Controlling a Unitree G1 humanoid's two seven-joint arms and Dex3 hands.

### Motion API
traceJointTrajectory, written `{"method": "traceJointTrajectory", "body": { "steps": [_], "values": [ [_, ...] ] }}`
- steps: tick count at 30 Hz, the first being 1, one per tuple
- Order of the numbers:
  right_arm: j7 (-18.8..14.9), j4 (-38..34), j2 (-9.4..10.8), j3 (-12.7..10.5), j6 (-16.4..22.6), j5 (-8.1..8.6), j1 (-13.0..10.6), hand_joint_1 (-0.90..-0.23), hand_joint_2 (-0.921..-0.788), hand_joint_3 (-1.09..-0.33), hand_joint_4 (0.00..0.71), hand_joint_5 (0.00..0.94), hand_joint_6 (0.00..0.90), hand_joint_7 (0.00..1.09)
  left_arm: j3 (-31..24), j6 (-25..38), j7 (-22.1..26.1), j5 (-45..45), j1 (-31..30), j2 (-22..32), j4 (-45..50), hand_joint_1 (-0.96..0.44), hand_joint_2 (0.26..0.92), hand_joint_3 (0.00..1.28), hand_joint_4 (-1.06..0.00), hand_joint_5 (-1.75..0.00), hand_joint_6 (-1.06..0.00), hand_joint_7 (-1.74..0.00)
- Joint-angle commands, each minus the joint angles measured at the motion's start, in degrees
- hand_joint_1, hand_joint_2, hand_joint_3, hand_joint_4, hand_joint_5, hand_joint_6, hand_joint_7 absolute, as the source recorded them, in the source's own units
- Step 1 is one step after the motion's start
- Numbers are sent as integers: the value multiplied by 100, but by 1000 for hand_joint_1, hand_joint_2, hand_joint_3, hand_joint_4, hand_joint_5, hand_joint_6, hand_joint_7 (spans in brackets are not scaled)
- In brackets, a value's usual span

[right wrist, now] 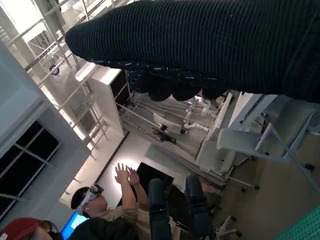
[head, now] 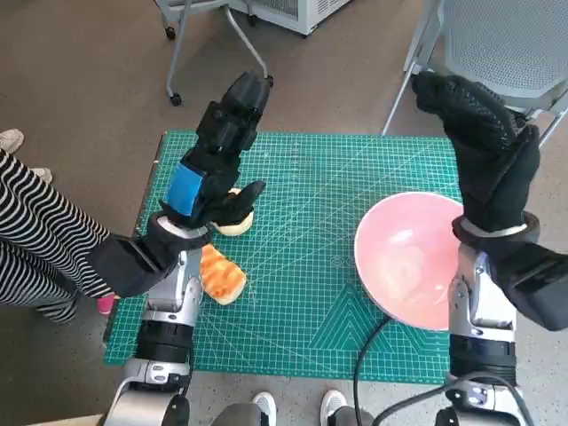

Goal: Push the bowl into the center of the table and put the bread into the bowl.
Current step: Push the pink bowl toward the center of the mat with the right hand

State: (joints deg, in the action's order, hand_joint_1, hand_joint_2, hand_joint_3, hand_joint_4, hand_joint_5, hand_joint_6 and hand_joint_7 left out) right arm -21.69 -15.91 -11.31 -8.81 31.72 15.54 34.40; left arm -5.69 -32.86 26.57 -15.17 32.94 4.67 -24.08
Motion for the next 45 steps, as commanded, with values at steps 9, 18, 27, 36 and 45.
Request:
{"method": "traceJointTrajectory", "body": {
  "steps": [9,18,27,36,45],
  "values": [
    [-169,-135,-287,-296,17,198,-169,-624,-921,-673,123,0,-1,511,-19,-59,-49,-26,79,2,-10,-619,921,406,-63,-8,1,-321],
    [-290,-863,-716,-931,375,440,-284,-632,-921,-694,101,0,-1,514,-28,-123,-77,-3,63,18,-55,-620,921,403,-66,-8,1,-321],
    [230,-2190,-1035,-1514,932,231,-266,-611,-921,-768,90,0,-1,502,-58,-204,-76,-13,89,50,-164,-630,921,400,-51,0,1,-311],
    [734,-3435,-1135,-1756,1008,136,-259,-604,-921,-811,57,0,-1,487,-84,-254,-51,-50,141,50,-264,-625,921,398,-48,-1,1,-308],
    [921,-4664,-1275,-1778,915,59,-201,-531,-921,-868,32,0,-1,399,-107,-220,-19,-90,186,68,-275,-621,921,399,-49,-1,1,-310]
  ]
}}
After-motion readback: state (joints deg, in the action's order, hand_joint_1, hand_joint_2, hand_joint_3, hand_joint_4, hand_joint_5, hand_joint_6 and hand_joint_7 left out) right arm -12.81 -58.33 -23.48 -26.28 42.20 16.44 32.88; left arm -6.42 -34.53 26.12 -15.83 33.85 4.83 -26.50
